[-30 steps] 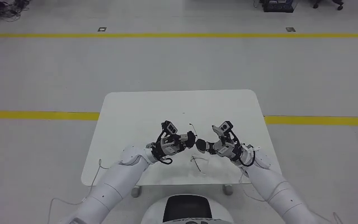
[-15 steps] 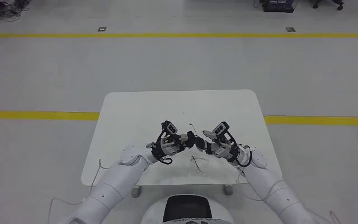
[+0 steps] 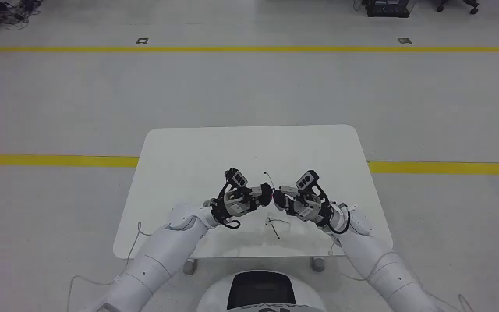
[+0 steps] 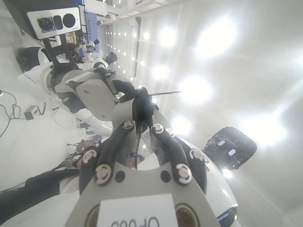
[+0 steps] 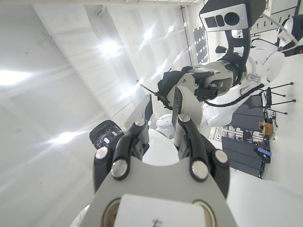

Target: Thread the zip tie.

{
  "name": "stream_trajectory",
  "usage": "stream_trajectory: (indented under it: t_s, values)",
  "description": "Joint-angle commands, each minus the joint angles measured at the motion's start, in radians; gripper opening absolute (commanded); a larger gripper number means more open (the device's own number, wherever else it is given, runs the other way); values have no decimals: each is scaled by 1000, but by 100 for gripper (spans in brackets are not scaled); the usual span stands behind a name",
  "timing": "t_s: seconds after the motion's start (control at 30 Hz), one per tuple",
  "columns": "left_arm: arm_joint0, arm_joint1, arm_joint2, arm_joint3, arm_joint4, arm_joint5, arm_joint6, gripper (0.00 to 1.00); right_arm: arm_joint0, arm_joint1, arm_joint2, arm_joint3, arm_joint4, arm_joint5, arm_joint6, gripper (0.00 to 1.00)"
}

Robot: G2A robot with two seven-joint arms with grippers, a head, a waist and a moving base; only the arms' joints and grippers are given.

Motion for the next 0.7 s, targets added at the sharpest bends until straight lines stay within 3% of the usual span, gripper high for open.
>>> stream_trajectory:
  t_s: [0.0,0.67]
  values:
    - [0,0,0,0,0,0,0,0,-1,-1,3,0,-2,-2,2,19]
    - [0,0,0,0,0,0,0,0,-5,-16,17,-1,-26,-9,8,10]
